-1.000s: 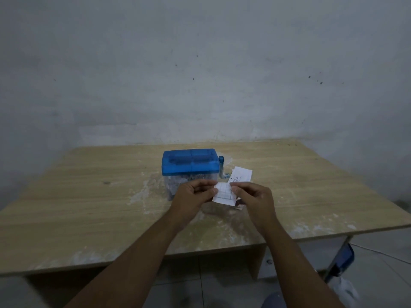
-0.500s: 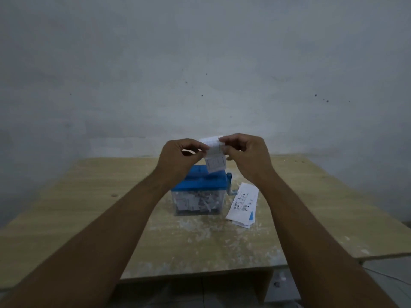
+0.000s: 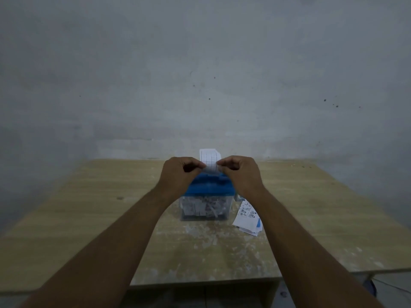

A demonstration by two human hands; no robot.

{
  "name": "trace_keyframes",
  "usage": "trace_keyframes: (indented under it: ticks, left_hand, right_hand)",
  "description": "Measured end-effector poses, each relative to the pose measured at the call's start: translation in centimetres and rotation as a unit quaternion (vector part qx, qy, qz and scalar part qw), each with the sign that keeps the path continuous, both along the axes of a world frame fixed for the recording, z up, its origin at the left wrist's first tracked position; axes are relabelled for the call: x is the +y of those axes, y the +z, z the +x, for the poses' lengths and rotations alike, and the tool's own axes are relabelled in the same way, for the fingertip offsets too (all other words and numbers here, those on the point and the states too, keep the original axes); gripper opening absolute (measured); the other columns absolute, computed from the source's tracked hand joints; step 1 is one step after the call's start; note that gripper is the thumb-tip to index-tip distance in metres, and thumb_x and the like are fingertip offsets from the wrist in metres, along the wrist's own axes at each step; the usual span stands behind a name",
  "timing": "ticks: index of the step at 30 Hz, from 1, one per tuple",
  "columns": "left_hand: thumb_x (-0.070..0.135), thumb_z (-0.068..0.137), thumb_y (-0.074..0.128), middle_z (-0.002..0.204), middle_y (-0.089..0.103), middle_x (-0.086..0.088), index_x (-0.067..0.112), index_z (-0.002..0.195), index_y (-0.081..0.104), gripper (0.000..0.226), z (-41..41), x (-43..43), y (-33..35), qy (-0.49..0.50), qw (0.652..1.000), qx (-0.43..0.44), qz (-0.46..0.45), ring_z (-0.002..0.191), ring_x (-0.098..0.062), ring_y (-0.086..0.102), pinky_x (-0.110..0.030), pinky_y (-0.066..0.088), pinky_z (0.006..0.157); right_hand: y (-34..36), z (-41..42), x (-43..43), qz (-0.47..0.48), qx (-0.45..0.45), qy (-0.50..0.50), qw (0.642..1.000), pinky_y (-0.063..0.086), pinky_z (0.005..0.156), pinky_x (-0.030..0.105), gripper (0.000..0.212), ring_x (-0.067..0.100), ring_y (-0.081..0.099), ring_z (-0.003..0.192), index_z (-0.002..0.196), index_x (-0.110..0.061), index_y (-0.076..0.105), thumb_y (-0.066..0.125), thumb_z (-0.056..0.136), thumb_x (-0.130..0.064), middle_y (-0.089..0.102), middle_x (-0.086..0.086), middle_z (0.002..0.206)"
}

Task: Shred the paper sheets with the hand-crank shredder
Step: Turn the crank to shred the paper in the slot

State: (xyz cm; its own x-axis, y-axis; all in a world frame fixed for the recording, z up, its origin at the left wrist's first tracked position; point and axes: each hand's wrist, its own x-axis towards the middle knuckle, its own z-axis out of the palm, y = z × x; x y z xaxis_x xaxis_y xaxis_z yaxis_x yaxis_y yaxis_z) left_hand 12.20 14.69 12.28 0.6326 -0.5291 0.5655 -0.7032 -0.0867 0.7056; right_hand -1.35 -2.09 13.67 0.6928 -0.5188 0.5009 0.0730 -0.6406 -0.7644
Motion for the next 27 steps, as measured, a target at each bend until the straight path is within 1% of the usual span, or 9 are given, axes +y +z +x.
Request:
trace_keyframes:
  ticks: [4,7,11,13,15,19,22,25,27]
  left_hand:
    - [0.011,0.093,0.08,0.093,0.077,0.017,0.021,0.103,0.085,0.015,0.3,-0.4,-0.6,0.009,1.0,-0.002,0.016,0.087,0.007,0.071,-0.004,0.053,0.083]
    - [0.012,0.094,0.08,0.091,0.074,0.022,0.022,0.102,0.085,0.014,0.5,-0.6,-1.2,0.014,1.0,-0.01,0.016,0.088,0.013,0.069,0.0,0.049,0.083]
    - [0.024,0.094,0.08,0.097,0.073,0.029,0.034,0.1,0.083,0.012,0.9,-0.8,-1.7,0.008,0.999,-0.008,0.031,0.096,0.019,0.063,0.004,0.04,0.087]
    - [0.034,0.091,0.083,0.102,0.075,0.027,0.036,0.102,0.083,0.011,1.0,-1.0,-1.8,-0.011,0.999,0.016,0.03,0.101,0.015,0.064,0.002,0.041,0.087]
    - [0.04,0.086,0.087,0.105,0.077,0.023,0.033,0.104,0.084,0.02,0.9,-1.3,-1.9,-0.023,0.999,0.045,0.017,0.103,0.01,0.066,0.0,0.045,0.087]
    - [0.043,0.077,0.093,0.103,0.079,0.018,0.029,0.104,0.085,0.032,0.6,-1.9,-2.2,-0.044,0.996,0.075,0.007,0.098,0.005,0.07,-0.006,0.051,0.085]
    - [0.047,0.073,0.094,0.097,0.079,0.02,0.033,0.099,0.086,0.031,0.8,-2.1,-2.6,-0.037,0.997,0.063,0.019,0.093,0.003,0.072,-0.018,0.058,0.09]
    - [0.054,0.071,0.093,0.101,0.078,0.022,0.037,0.099,0.085,0.034,0.9,-2.2,-3.1,-0.017,0.998,0.051,0.029,0.096,0.003,0.071,-0.019,0.058,0.09]
    - [0.056,0.07,0.093,0.103,0.077,0.024,0.038,0.098,0.085,0.034,0.9,-2.2,-3.2,-0.013,0.998,0.049,0.027,0.098,0.005,0.069,-0.018,0.058,0.086]
  right_hand:
    - [-0.4,0.4,-0.4,-0.003,0.004,-0.014,1.0,0.06,0.082,0.019,0.017,0.0,0.074,0.081,0.095,-0.022,0.084,0.078,0.091,-0.006,0.079,-0.014,0.088]
    - [-0.5,1.0,-0.8,-0.006,0.016,-0.011,1.0,0.061,0.084,0.023,0.018,0.003,0.075,0.08,0.092,-0.022,0.084,0.078,0.091,-0.005,0.079,-0.013,0.087]
    - [-0.8,1.6,-1.2,-0.019,0.03,-0.01,0.999,0.062,0.085,0.024,0.018,0.003,0.074,0.082,0.091,-0.023,0.084,0.077,0.092,-0.006,0.079,-0.013,0.088]
    - [-0.9,1.9,-1.3,-0.023,0.031,-0.012,0.999,0.061,0.084,0.021,0.017,0.002,0.074,0.083,0.091,-0.023,0.084,0.077,0.092,-0.007,0.079,-0.013,0.088]
    - [-1.0,2.0,-1.3,-0.023,0.031,-0.015,0.999,0.059,0.081,0.017,0.017,0.0,0.073,0.082,0.09,-0.024,0.083,0.077,0.093,-0.008,0.078,-0.014,0.088]
    - [-1.3,2.1,-1.2,-0.018,0.02,-0.014,1.0,0.056,0.076,0.011,0.019,-0.002,0.072,0.08,0.089,-0.023,0.083,0.075,0.093,-0.007,0.078,-0.014,0.087]
    - [-1.5,2.0,-1.1,-0.028,0.009,-0.013,0.999,0.054,0.076,0.009,0.019,-0.003,0.071,0.082,0.09,-0.023,0.083,0.073,0.094,-0.007,0.077,-0.016,0.088]
    - [-2.3,1.5,-1.5,-0.041,0.008,-0.042,0.998,0.051,0.075,0.006,0.022,-0.003,0.069,0.088,0.096,-0.027,0.081,0.067,0.097,-0.01,0.075,-0.022,0.093]
    - [-3.6,0.7,-1.9,-0.02,0.001,-0.08,0.997,0.049,0.078,0.008,0.03,-0.003,0.066,0.095,0.104,-0.028,0.079,0.057,0.102,-0.007,0.073,-0.019,0.101]
